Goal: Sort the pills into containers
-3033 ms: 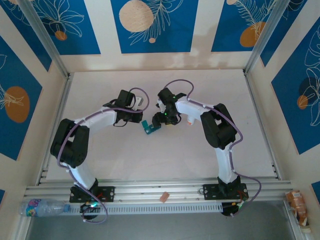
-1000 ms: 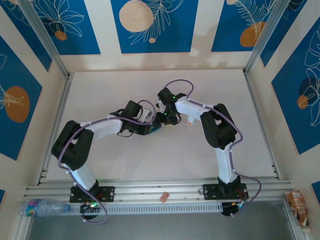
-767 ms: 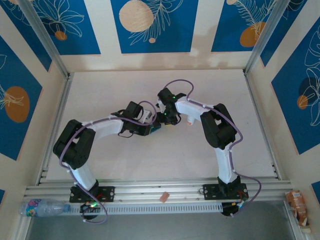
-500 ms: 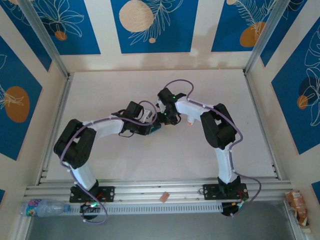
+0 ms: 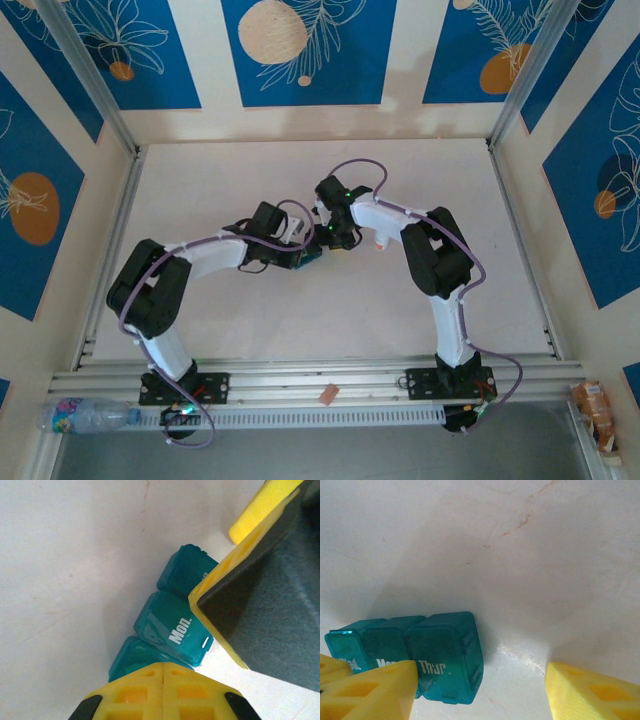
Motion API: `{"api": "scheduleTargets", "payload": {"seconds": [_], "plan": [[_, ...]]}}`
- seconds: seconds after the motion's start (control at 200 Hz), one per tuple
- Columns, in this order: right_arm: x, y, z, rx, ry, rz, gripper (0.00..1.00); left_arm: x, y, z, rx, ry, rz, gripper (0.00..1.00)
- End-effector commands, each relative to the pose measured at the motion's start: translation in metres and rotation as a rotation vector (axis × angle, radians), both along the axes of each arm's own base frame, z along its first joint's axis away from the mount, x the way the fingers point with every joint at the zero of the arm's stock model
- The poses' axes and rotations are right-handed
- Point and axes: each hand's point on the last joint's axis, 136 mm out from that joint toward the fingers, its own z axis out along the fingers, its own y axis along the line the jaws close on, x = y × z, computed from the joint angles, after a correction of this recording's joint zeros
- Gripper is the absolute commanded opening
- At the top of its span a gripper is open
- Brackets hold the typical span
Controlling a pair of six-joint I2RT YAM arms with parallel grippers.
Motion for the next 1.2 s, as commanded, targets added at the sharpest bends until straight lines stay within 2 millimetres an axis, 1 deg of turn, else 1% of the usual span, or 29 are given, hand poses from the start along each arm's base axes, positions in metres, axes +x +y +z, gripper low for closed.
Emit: {"api": "scheduleTargets", "payload": {"seconds": [0.0, 0.04, 0.15, 0.245, 0.32, 0.375, 0.435, 0.475, 0.54, 0.61, 0.685, 0.715, 0.73, 0.75, 0.78, 0.865, 0.965, 1.045, 1.095, 1.155, 1.195], "plan": [[0.008, -0.001, 0.016, 0.024, 0.003, -0.030, 0.68, 0.012, 0.003, 0.040, -0.012, -0.134, 0.023, 0.00], [0.012, 0.000, 0.028, 0.046, -0.010, -0.037, 0.68, 0.017, 0.005, 0.054, -0.026, -0.182, 0.040, 0.00], [0.023, -0.001, 0.062, 0.103, -0.055, -0.059, 0.69, 0.028, 0.015, 0.091, -0.054, -0.308, 0.105, 0.04], [0.027, -0.003, 0.094, 0.152, -0.097, -0.074, 0.69, 0.035, 0.031, 0.121, -0.050, -0.418, 0.179, 0.14], [0.029, -0.010, 0.117, 0.183, -0.135, -0.089, 0.70, 0.037, 0.047, 0.141, -0.036, -0.502, 0.231, 0.22], [0.029, -0.017, 0.135, 0.205, -0.168, -0.105, 0.70, 0.037, 0.059, 0.156, -0.025, -0.562, 0.267, 0.30], [0.029, -0.026, 0.154, 0.240, -0.208, -0.126, 0.71, 0.035, 0.071, 0.167, -0.007, -0.618, 0.299, 0.40], [0.028, -0.033, 0.166, 0.262, -0.235, -0.144, 0.73, 0.034, 0.081, 0.175, 0.005, -0.654, 0.325, 0.48], [0.028, -0.048, 0.186, 0.296, -0.280, -0.179, 0.76, 0.032, 0.094, 0.184, 0.026, -0.701, 0.353, 0.64], [0.026, -0.067, 0.204, 0.325, -0.329, -0.221, 0.79, 0.029, 0.107, 0.188, 0.059, -0.734, 0.380, 0.82], [0.023, -0.089, 0.220, 0.341, -0.380, -0.269, 0.83, 0.028, 0.121, 0.188, 0.107, -0.759, 0.409, 0.95], [0.021, -0.099, 0.225, 0.341, -0.401, -0.290, 0.87, 0.028, 0.126, 0.187, 0.125, -0.768, 0.421, 1.00], [0.020, -0.103, 0.228, 0.341, -0.410, -0.303, 0.88, 0.027, 0.128, 0.186, 0.133, -0.772, 0.425, 1.00], [0.018, -0.110, 0.230, 0.339, -0.423, -0.320, 0.95, 0.027, 0.132, 0.186, 0.145, -0.780, 0.434, 1.00], [0.016, -0.119, 0.234, 0.340, -0.440, -0.339, 1.00, 0.027, 0.137, 0.184, 0.163, -0.790, 0.445, 1.00], [0.009, -0.143, 0.242, 0.331, -0.492, -0.401, 0.99, 0.026, 0.152, 0.177, 0.206, -0.822, 0.482, 1.00], [0.004, -0.177, 0.244, 0.286, -0.570, -0.504, 0.99, 0.025, 0.168, 0.173, 0.210, -0.870, 0.531, 1.00], [0.002, -0.206, 0.241, 0.232, -0.624, -0.599, 0.99, 0.024, 0.178, 0.171, 0.200, -0.902, 0.561, 1.00], [0.001, -0.225, 0.235, 0.181, -0.642, -0.667, 0.99, 0.025, 0.183, 0.169, 0.197, -0.920, 0.573, 1.00], [-0.001, -0.243, 0.229, 0.147, -0.657, -0.719, 0.99, 0.027, 0.188, 0.169, 0.204, -0.947, 0.581, 1.00], [0.000, -0.254, 0.222, 0.130, -0.660, -0.757, 0.99, 0.028, 0.193, 0.167, 0.217, -0.953, 0.586, 1.00]]}}
